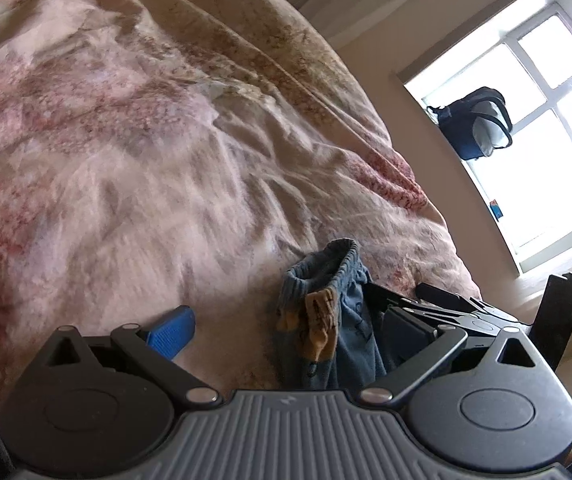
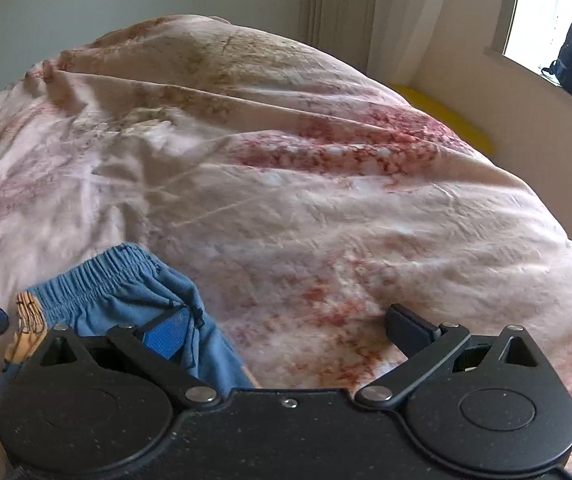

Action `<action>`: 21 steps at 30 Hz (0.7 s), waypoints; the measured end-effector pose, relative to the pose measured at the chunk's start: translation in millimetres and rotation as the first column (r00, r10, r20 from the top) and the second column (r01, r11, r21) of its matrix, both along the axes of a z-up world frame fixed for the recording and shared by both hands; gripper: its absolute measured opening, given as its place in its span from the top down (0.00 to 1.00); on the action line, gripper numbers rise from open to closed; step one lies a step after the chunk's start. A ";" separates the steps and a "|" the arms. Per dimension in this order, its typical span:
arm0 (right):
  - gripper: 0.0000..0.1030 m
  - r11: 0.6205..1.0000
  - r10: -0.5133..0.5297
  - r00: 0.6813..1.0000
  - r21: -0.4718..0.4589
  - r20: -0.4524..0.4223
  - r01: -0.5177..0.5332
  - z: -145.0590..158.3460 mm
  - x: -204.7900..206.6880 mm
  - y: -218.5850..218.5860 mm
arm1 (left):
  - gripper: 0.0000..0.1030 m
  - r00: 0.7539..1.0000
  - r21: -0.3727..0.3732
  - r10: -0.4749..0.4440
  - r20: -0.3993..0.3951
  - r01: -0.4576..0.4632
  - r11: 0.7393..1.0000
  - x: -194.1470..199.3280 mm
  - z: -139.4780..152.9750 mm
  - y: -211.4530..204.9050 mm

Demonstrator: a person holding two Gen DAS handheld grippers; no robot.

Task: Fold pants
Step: 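Grasp the elastic waistband with the left gripper and lift it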

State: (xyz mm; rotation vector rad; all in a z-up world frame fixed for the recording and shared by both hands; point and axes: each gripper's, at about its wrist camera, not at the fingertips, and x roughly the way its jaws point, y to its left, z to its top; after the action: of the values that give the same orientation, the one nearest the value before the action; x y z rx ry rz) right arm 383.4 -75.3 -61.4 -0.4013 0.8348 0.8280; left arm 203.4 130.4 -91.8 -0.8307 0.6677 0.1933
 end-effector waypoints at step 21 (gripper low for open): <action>0.01 0.994 -0.012 1.000 0.112 0.007 0.011 19.4 -8.8 -19.4 | 0.76 0.999 -0.268 -0.047 -0.014 0.041 0.963 23.3 -38.2 15.7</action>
State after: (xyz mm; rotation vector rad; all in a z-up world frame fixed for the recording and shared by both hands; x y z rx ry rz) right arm 374.6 -94.7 -42.0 -0.3005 0.7791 0.8574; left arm 226.7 146.0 -130.0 -1.0731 0.7412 0.0714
